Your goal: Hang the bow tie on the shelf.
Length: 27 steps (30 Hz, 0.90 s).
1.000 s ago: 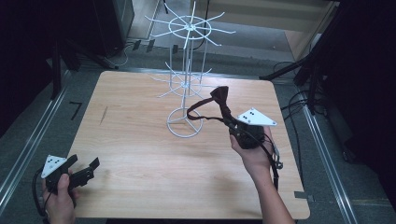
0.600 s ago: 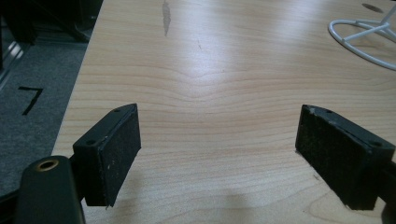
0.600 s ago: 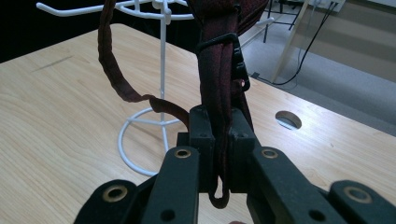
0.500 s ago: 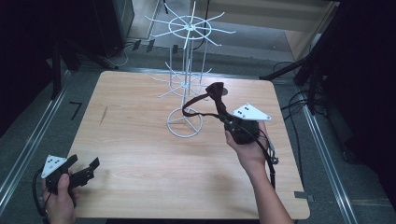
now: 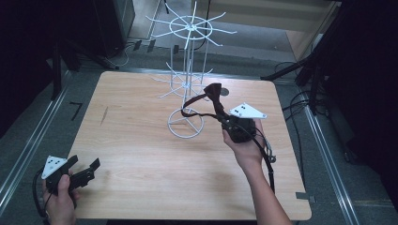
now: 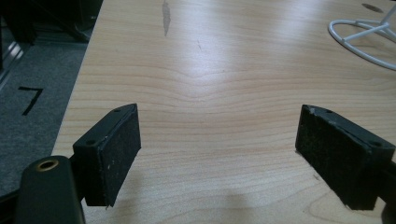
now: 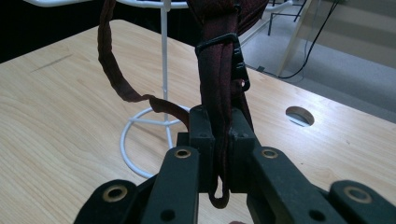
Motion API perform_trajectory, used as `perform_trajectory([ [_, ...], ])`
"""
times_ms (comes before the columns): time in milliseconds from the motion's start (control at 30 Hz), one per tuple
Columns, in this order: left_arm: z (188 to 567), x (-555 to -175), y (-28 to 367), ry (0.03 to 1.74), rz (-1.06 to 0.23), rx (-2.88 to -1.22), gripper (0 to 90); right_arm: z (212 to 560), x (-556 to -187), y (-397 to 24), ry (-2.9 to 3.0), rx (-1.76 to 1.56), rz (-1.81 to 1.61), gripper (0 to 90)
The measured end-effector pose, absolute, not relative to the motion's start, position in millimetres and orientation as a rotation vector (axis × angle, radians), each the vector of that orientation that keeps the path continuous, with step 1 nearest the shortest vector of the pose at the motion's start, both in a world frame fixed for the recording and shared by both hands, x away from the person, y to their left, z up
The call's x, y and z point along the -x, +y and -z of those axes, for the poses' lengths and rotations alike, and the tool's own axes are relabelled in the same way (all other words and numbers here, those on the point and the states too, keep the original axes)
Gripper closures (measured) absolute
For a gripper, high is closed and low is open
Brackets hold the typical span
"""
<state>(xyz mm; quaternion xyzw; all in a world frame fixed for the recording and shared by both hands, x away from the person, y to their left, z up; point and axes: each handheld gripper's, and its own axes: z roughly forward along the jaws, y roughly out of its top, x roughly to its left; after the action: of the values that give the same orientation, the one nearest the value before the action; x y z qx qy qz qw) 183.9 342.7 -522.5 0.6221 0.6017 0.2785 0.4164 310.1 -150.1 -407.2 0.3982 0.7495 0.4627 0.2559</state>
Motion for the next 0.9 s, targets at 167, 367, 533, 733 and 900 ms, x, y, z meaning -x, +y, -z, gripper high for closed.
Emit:
perform_trajectory([
  [167, 523, -184, 343, 1.511, -0.698, -1.562, 15.0, 412, -314, -145, 2.048, -1.094, -1.251, 85.6],
  [367, 523, -184, 343, 1.51, -0.696, -1.562, 14.9, 418, -319, -137, 2.053, -1.112, -1.252, 85.6],
  [533, 523, -184, 343, 1.51, -0.694, -1.56, 14.9, 422, -321, -133, 2.055, -1.122, -1.253, 85.6],
  [733, 523, -184, 343, 1.511, -0.693, -1.559, 14.9, 428, -325, -127, 2.061, -1.137, -1.249, 85.5],
  [900, 523, -184, 343, 1.511, -0.695, -1.557, 14.9, 435, -330, -121, 2.055, -1.174, -1.265, 85.4],
])
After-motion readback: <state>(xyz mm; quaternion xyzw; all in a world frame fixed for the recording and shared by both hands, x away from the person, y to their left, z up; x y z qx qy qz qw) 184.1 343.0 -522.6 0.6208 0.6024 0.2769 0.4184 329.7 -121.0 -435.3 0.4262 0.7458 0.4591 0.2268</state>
